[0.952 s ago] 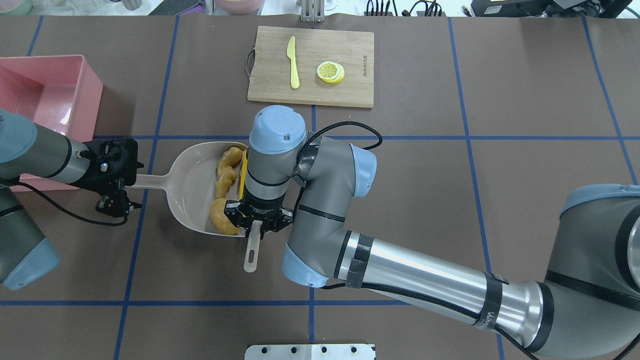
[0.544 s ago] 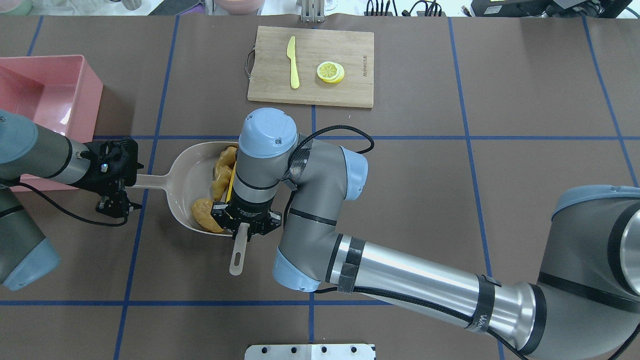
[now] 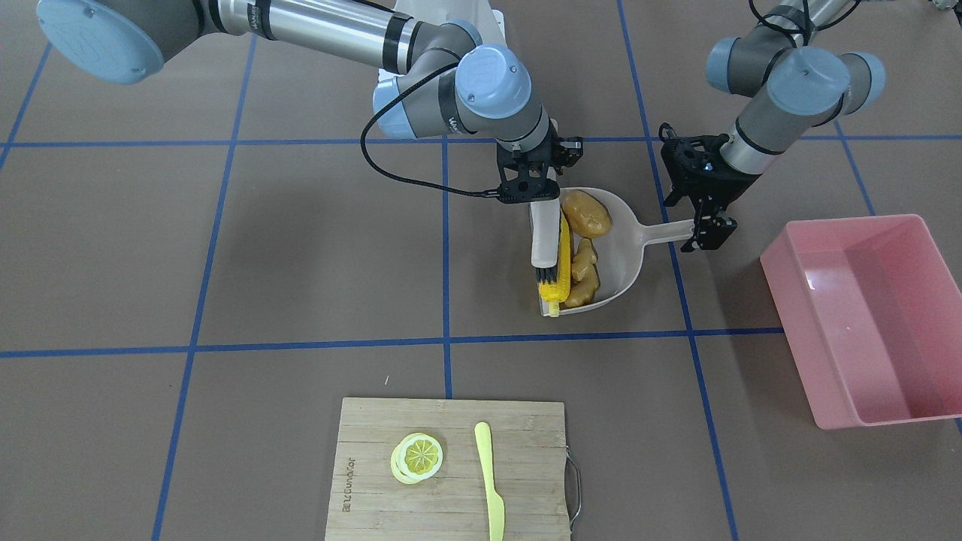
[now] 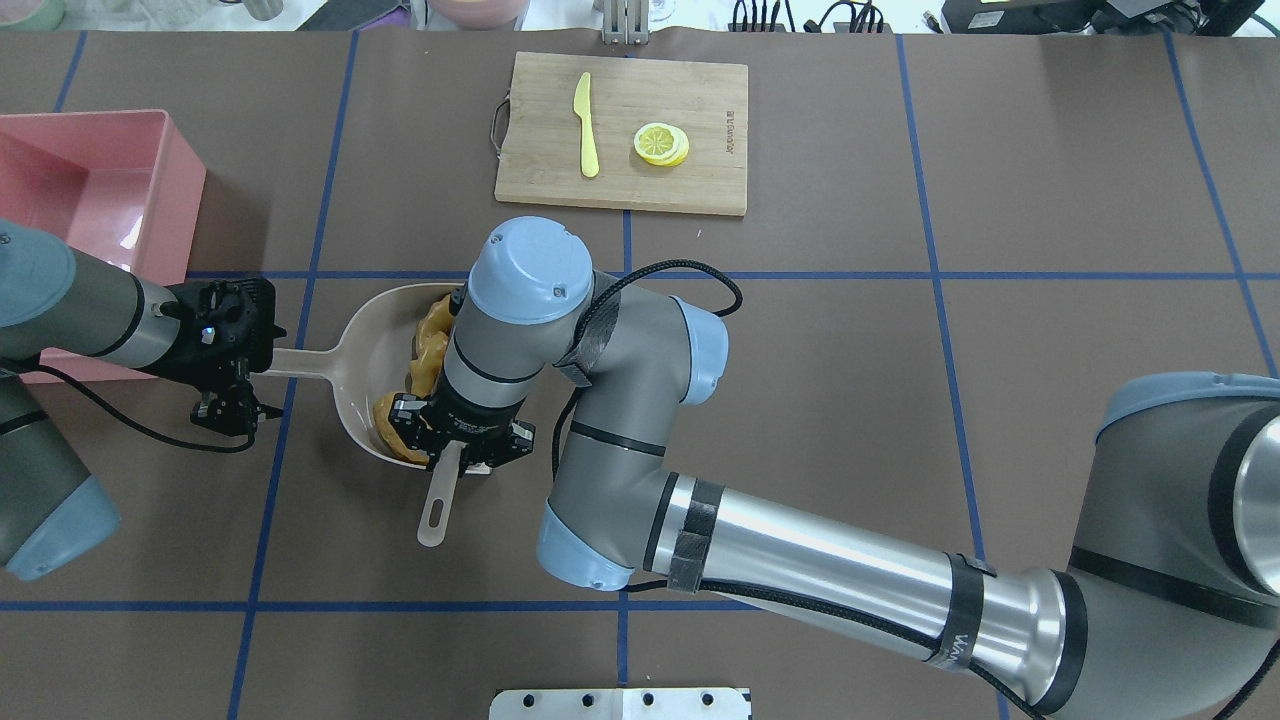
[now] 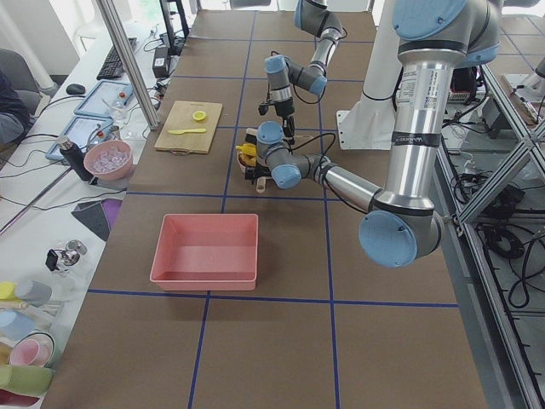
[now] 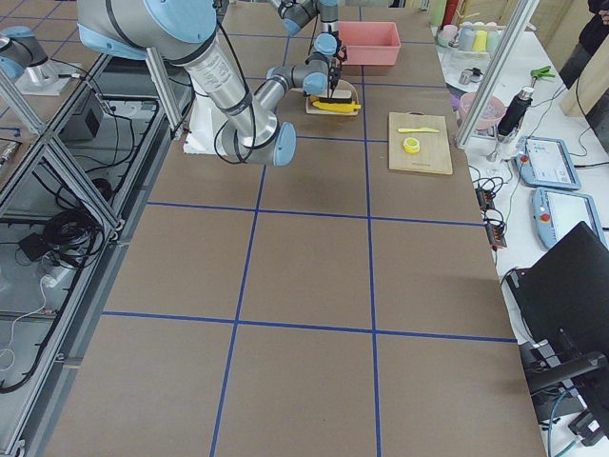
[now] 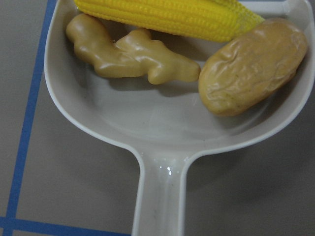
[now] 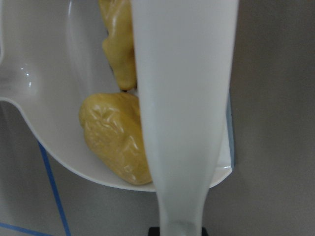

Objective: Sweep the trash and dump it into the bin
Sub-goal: 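Sweep the corn, ginger and potato into the dustpan with the right gripper's brush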

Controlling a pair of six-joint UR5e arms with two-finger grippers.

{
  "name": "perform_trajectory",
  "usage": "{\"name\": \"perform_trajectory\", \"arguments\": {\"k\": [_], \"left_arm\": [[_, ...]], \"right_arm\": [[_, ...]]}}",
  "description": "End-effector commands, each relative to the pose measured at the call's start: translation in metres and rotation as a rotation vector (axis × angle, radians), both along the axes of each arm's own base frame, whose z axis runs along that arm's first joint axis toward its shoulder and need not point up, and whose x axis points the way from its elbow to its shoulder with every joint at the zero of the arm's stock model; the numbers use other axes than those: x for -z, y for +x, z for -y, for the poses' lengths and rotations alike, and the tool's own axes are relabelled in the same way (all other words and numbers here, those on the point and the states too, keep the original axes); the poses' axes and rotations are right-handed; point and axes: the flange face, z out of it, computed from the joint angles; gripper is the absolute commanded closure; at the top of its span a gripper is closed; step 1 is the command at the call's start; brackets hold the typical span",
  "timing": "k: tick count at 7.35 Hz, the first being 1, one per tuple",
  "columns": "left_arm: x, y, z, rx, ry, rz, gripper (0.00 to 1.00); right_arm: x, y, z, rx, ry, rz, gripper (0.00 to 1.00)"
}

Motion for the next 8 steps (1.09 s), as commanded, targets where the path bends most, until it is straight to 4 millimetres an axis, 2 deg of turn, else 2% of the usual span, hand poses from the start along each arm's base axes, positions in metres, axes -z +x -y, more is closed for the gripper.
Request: {"name": "perform_trajectory", "arguments": {"k": [1, 2, 3, 4, 6, 8], "left_arm": [[-0.001, 0.0, 0.0, 0.001, -0.001, 0.002, 0.03], [0.002, -0.001, -0.001, 0.001, 0.003, -0.003, 0.03], [0.003, -0.001, -0.001, 0.0, 0.004, -0.007, 0.03], [0.004, -0.001, -0.001, -0.001, 0.006, -0.01, 0.03], [0.002, 0.0, 0.0, -0.002, 0.004, -0.007, 0.04], [0.0, 0.002, 0.002, -0.002, -0.001, -0.001, 0.07]], "right_arm": [[0.004, 0.0, -0.004, -0.024, -0.026, 0.024, 1.0], [0.001, 0.009, 0.005, -0.009, -0.054, 0.01, 1.0], [0.003, 0.031, 0.022, 0.035, -0.104, -0.034, 1.0], [-0.009, 0.04, 0.03, 0.047, -0.077, -0.072, 1.0], [-0.037, 0.031, 0.038, 0.092, 0.028, -0.153, 1.0], [-0.046, 0.017, 0.044, 0.117, 0.082, -0.198, 1.0]]}}
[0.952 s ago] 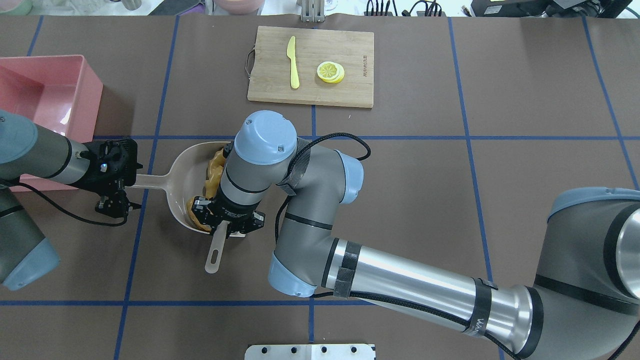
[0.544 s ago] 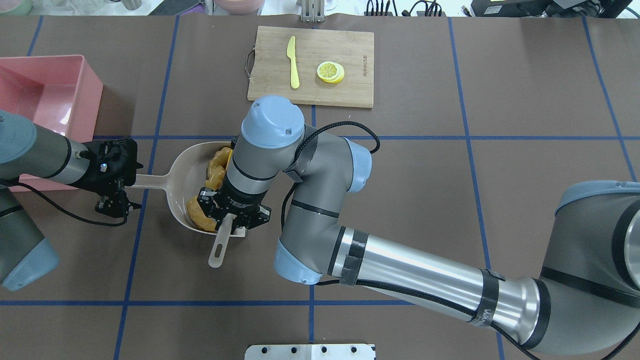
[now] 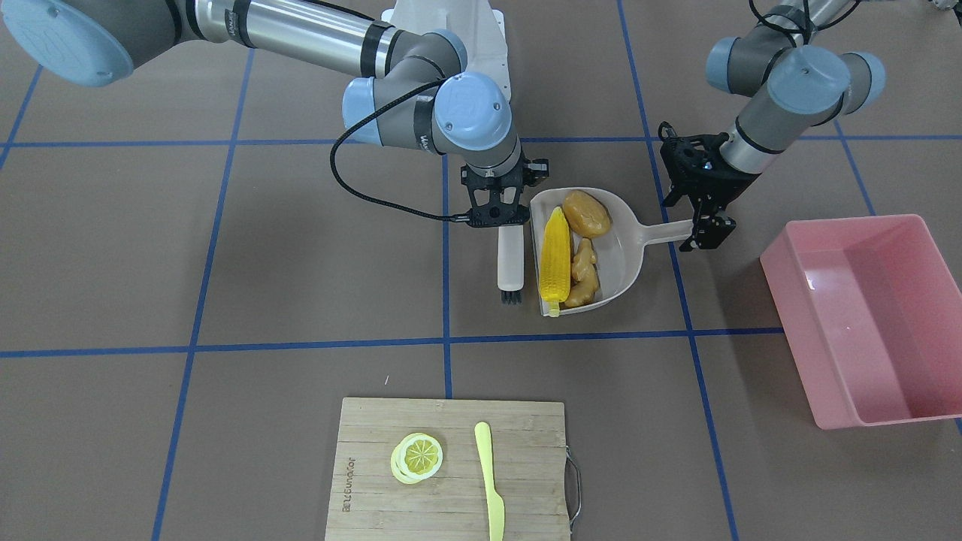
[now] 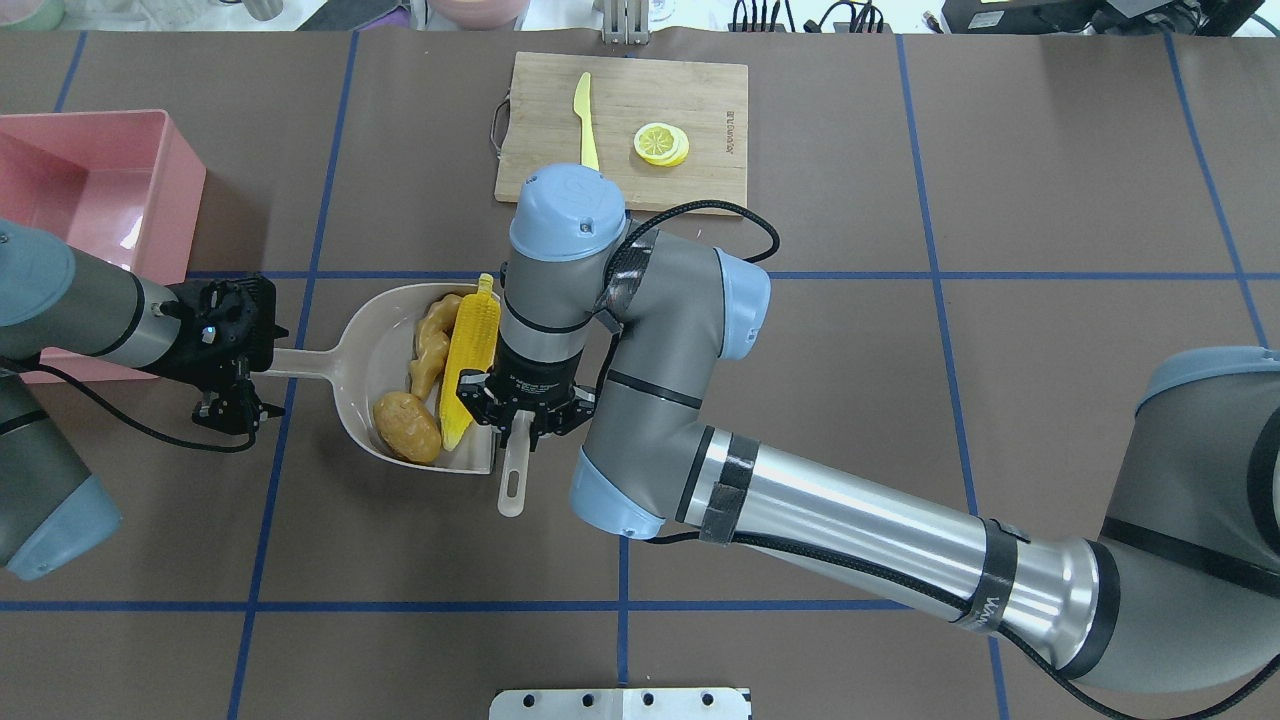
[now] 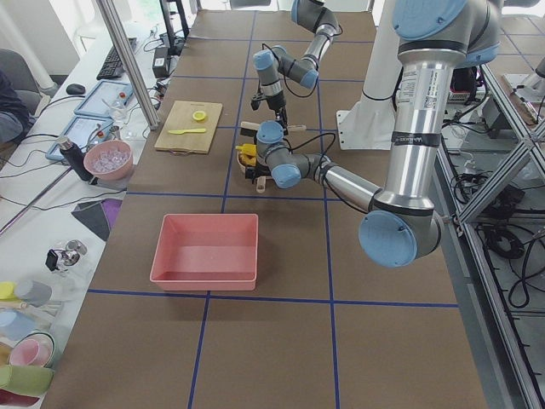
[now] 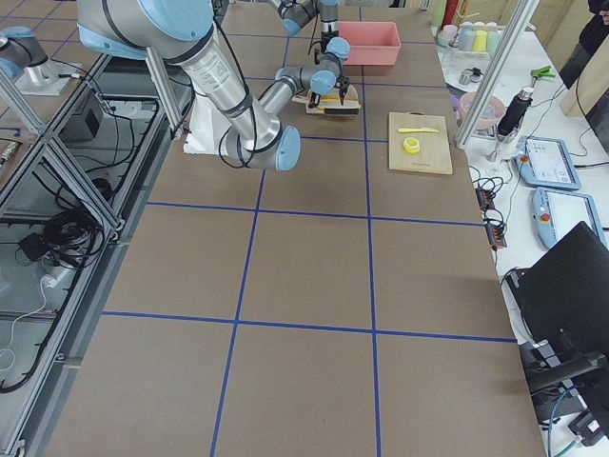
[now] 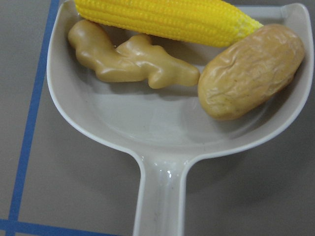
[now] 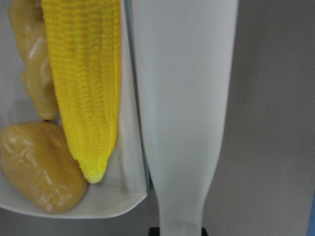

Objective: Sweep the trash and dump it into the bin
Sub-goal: 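Sweep the corn, ginger and potato into the dustpan with the right gripper's brush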

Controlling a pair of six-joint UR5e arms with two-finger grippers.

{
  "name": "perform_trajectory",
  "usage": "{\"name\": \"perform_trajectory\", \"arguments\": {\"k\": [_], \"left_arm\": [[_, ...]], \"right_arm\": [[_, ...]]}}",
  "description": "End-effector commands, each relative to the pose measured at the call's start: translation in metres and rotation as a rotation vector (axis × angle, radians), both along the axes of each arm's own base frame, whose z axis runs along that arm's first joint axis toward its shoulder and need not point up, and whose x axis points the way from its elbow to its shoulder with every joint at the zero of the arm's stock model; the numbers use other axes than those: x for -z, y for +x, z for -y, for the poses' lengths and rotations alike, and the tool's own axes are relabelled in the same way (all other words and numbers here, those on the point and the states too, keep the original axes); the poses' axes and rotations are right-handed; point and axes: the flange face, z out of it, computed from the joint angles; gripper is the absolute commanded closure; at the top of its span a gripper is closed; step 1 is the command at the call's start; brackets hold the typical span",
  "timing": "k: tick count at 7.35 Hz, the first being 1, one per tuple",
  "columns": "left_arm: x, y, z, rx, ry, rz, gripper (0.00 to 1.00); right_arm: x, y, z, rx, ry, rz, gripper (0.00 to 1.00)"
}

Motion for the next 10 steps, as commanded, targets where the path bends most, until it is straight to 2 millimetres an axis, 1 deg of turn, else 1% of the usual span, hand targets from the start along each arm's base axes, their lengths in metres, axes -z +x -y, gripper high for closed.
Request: {"name": "perform_trajectory", "arguments": {"k": [1, 2, 3, 4, 5, 6, 9, 10], "left_arm": [[-0.002, 0.002, 0.002, 0.0, -0.005, 0.006, 0.09], [-0.002, 0.002, 0.002, 0.001, -0.006, 0.009, 0.12], [-0.002, 0.003, 0.003, 0.001, -0.006, 0.009, 0.14], [-0.002, 0.003, 0.003, 0.001, -0.006, 0.009, 0.15], [-0.002, 0.003, 0.003, 0.002, -0.008, 0.009, 0.16], [-0.003, 0.003, 0.003, 0.002, -0.009, 0.01, 0.18], [-0.003, 0.003, 0.003, 0.0, -0.009, 0.009, 0.19], [-0.002, 0.003, 0.003, 0.0, -0.008, 0.008, 0.19]], "right_arm": [[-0.007, -0.017, 0.007, 0.024, 0.024, -0.039, 1.0], [-0.006, -0.024, 0.006, 0.036, 0.034, -0.041, 1.0], [0.004, -0.032, 0.001, 0.045, 0.039, -0.034, 1.0], [0.01, -0.037, -0.002, 0.031, 0.071, -0.001, 1.0], [0.019, -0.046, -0.008, 0.033, 0.076, 0.007, 1.0], [0.022, -0.054, -0.015, 0.04, 0.083, 0.014, 1.0], [0.034, -0.057, -0.022, -0.009, 0.088, 0.075, 1.0], [0.031, -0.058, -0.023, -0.015, 0.089, 0.071, 1.0]]}}
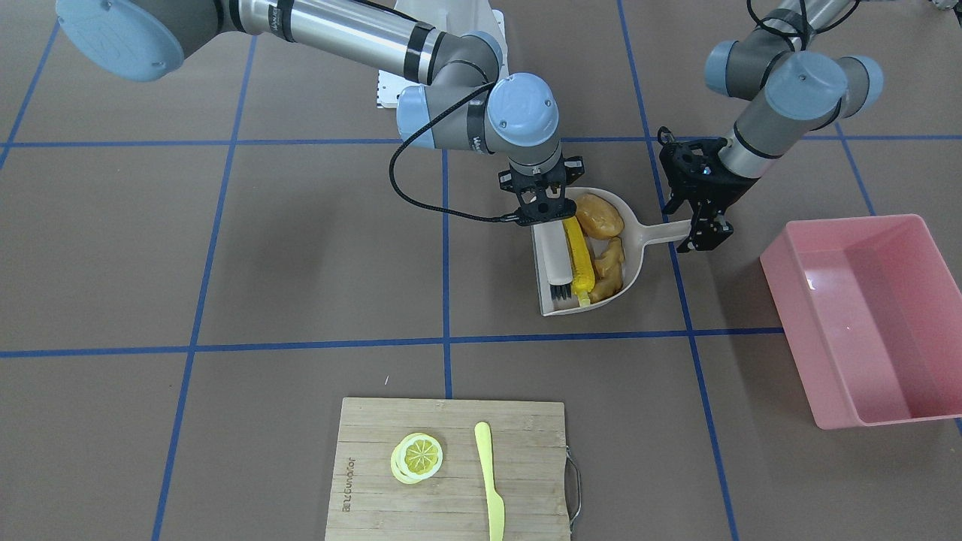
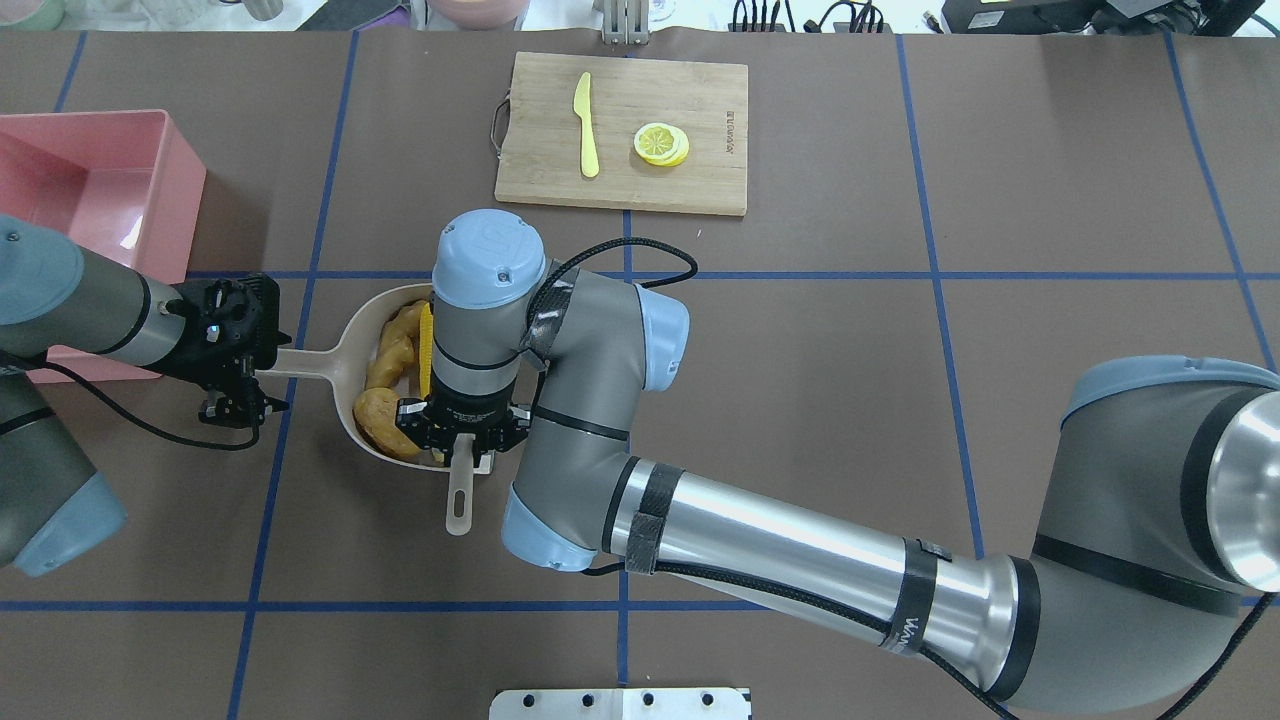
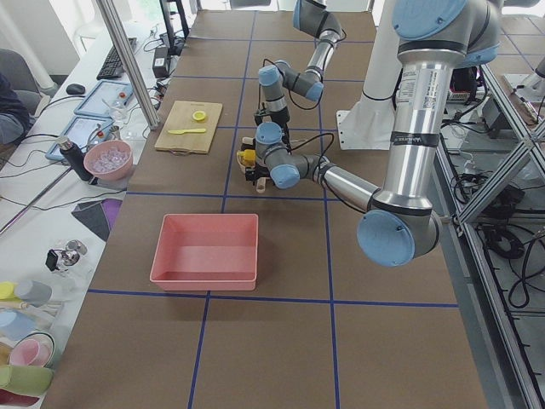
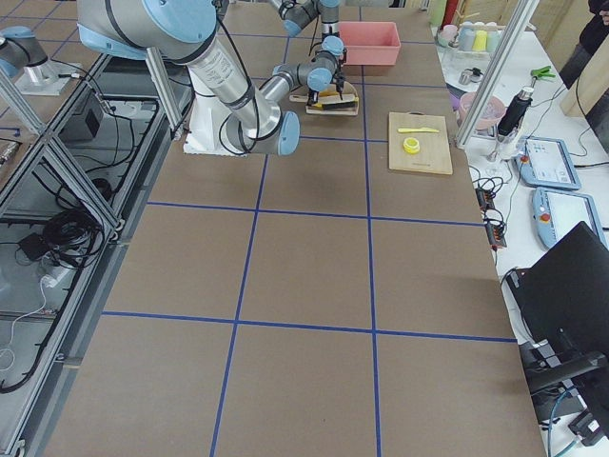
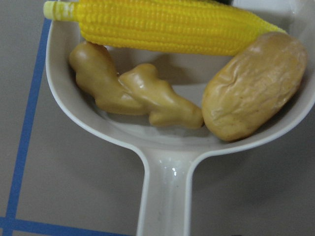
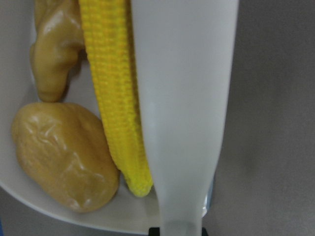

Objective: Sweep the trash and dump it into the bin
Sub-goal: 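Sweep the corn, ginger and potato into the dustpan with the right gripper's brush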

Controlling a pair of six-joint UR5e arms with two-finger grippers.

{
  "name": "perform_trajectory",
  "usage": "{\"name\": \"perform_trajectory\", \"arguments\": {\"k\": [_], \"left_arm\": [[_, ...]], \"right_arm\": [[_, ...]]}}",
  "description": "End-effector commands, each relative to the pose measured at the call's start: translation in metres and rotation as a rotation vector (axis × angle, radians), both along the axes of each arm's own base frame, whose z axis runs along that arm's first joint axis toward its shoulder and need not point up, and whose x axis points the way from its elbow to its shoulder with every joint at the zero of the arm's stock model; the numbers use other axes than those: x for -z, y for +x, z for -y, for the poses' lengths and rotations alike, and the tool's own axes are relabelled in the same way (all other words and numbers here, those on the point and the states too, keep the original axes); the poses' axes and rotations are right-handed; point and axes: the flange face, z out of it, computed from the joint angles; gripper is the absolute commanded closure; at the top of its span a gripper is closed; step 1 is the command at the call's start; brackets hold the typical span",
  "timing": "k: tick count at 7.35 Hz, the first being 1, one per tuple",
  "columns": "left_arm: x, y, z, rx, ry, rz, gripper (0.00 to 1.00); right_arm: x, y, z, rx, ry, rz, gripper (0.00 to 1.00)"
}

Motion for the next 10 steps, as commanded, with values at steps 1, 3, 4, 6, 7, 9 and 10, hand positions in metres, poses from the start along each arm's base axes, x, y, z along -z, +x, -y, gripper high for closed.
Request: {"name": "perform_trajectory", "arguments": {"k": [1, 3, 4, 6, 7, 9, 10], "left_arm": [[0.0, 0.0, 0.0, 0.001, -0.002, 0.0, 0.22], [0.0, 0.0, 0.0, 0.002, -0.003, 0.0, 0.35], [0.0, -0.001, 0.0, 0.005, -0.006, -0.002, 0.44], [0.001, -0.001, 0.0, 0.007, -0.006, -0.007, 0.56], [0.001, -0.001, 0.0, 0.007, -0.006, -0.007, 0.6], [0.002, -0.002, 0.001, 0.015, -0.013, -0.011, 0.67], [0.002, -0.001, 0.001, 0.017, -0.015, -0.012, 0.67]], "right_arm": [[0.002, 0.001, -0.001, -0.016, -0.001, 0.012, 1.0], [-0.016, 0.013, 0.013, -0.024, -0.005, 0.003, 1.0], [-0.023, 0.031, 0.033, -0.037, -0.024, 0.002, 1.0], [-0.031, 0.067, 0.043, -0.038, -0.061, -0.025, 1.0], [-0.045, 0.085, 0.039, -0.045, -0.067, -0.044, 1.0], [-0.062, 0.174, 0.057, -0.083, -0.043, -0.105, 1.0], [-0.072, 0.231, 0.07, -0.102, -0.016, -0.139, 1.0]]}}
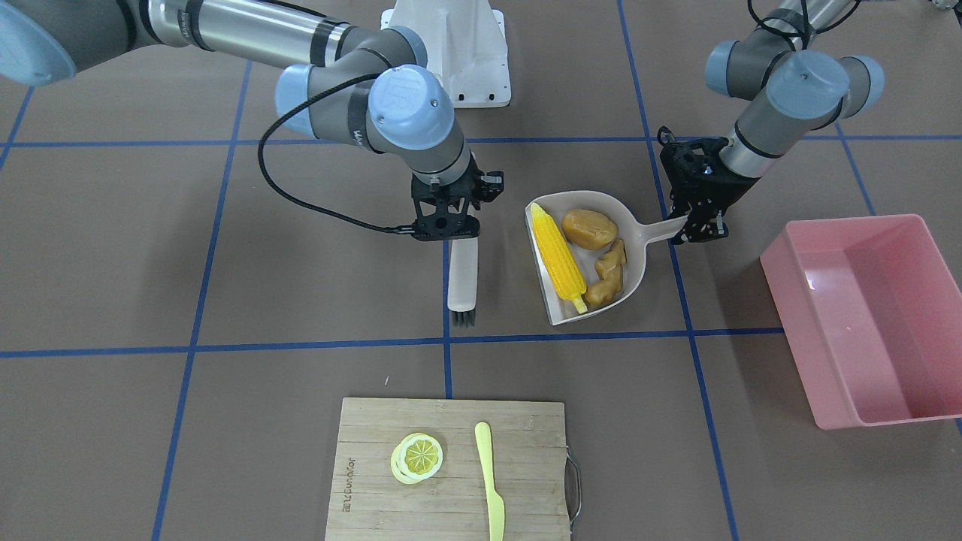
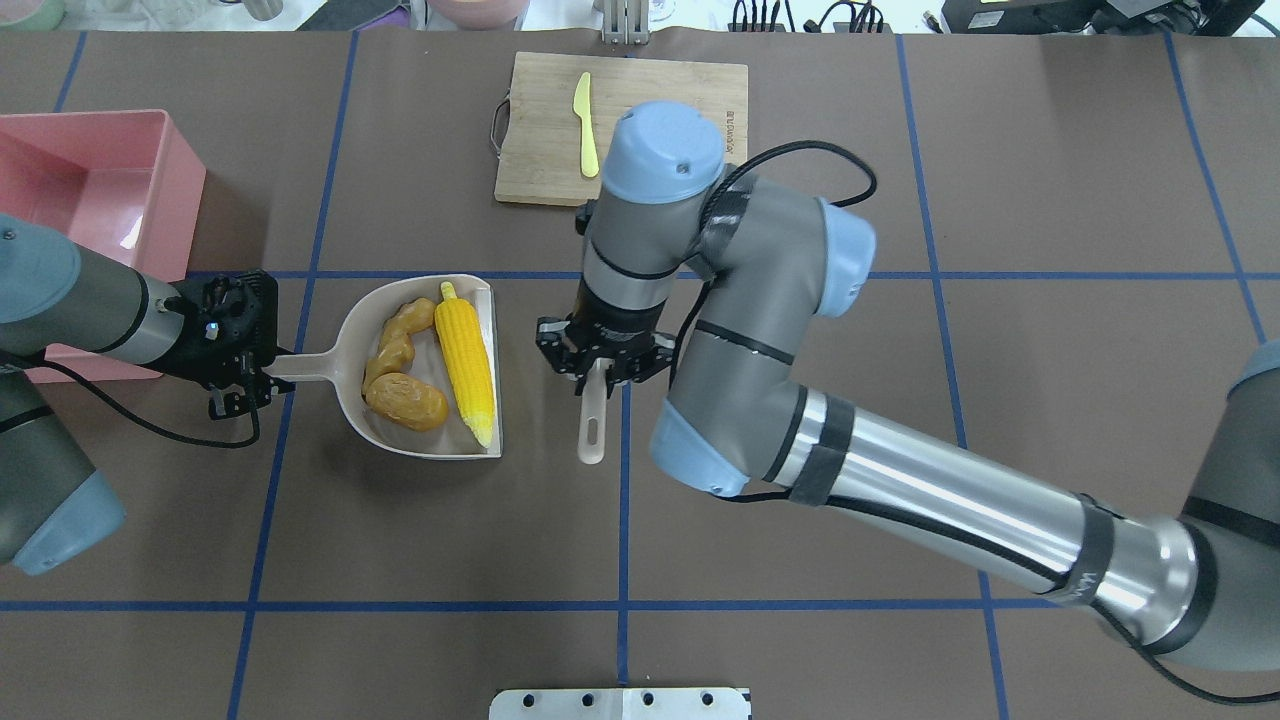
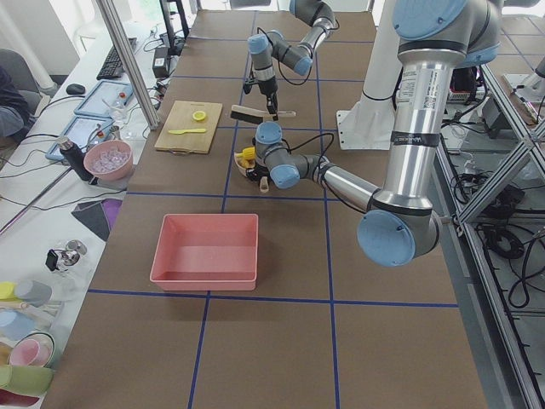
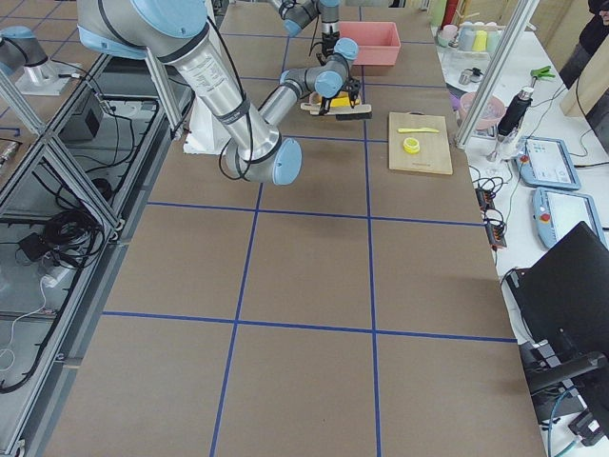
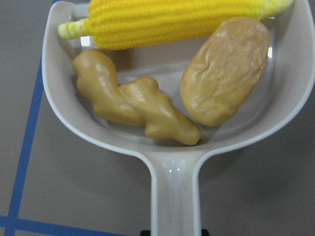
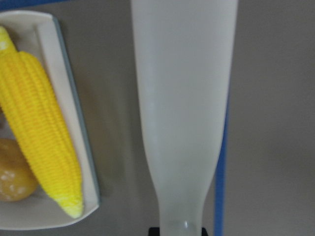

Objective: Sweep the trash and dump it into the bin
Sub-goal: 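Lift the dustpan toward the pink bin with the left gripper while the right withdraws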

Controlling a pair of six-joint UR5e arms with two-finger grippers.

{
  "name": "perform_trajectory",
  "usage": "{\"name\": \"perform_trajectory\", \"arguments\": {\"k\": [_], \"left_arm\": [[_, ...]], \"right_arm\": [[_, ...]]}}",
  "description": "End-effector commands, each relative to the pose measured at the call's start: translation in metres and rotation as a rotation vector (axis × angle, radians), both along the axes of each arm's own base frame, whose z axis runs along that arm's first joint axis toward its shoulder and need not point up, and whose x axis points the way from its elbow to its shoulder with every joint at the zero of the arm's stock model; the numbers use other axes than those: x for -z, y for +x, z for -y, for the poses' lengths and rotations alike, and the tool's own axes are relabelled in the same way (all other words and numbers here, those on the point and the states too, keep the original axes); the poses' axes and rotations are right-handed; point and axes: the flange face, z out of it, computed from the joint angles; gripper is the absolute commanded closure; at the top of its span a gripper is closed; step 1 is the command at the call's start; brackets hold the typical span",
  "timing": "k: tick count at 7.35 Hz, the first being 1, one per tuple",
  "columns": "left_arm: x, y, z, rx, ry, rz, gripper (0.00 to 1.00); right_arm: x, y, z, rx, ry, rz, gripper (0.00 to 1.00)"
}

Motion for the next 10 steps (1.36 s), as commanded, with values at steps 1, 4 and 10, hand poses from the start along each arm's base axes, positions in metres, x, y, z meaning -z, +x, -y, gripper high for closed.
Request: {"name": "perform_trajectory", "arguments": {"k": [1, 4, 10], "left_arm": [[0.001, 0.0, 0.0, 0.004, -0.004, -0.003, 0.68], [0.008, -0.002, 0.0, 0.009, 0.006, -0.017, 0.73], [0.033, -0.016, 0.003, 0.134, 0.021, -0.184, 0.83]], "right_arm": [[-0.033, 0.12, 0.014, -0.02, 0.058, -0.071, 1.0], [-0.122, 0.242, 0.005, 0.005, 0.148, -0.097, 1.0], [-0.287, 0.35, -0.012, 0.187, 0.007, 0.064, 1.0]]}}
